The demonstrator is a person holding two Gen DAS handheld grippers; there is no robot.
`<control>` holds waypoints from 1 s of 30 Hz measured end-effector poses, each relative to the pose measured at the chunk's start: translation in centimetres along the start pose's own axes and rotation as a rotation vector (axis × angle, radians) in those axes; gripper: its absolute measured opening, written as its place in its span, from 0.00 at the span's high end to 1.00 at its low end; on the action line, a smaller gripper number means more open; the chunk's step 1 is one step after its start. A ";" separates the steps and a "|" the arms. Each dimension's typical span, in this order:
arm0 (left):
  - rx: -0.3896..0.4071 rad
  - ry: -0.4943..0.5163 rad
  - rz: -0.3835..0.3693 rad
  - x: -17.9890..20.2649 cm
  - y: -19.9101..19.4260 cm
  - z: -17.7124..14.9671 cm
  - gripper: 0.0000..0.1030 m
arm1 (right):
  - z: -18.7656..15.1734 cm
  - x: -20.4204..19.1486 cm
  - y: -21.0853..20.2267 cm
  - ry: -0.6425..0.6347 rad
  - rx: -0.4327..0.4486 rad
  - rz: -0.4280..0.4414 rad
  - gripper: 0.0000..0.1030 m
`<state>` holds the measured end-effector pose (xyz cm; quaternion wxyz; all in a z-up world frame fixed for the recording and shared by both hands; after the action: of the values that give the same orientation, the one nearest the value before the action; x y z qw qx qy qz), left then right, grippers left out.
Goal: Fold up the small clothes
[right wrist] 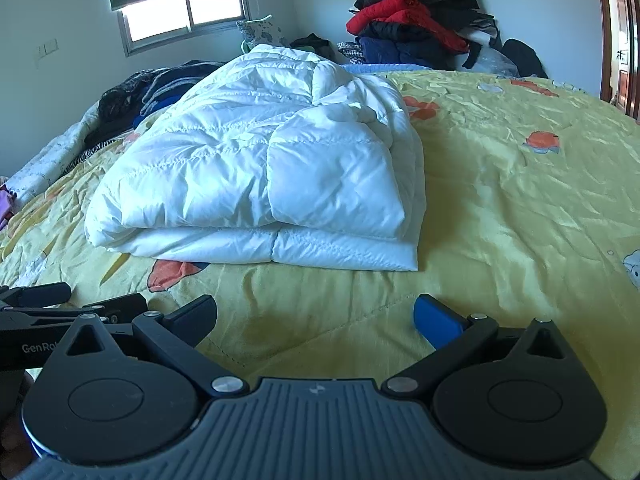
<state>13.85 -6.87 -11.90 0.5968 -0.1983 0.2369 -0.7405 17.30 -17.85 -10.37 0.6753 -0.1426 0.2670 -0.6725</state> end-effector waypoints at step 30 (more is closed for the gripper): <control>0.000 -0.001 0.000 0.0 0.0 0.0 0.00 | -0.1 0.0 0.0 0.010 0.005 0.004 0.01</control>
<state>13.83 -6.85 -11.91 0.5968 -0.1985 0.2366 -0.7406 17.26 -17.82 -10.41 0.6758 -0.1369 0.2689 -0.6725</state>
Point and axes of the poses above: each gripper's, at about its wrist camera, not at the fingertips, and y roughly the way its jaws point, x to its right, z to its top, the point moved 8 cm from there along y, roughly the way its jaws point, and after that the axes turned 3 degrees about x, right-handed, at the moved point
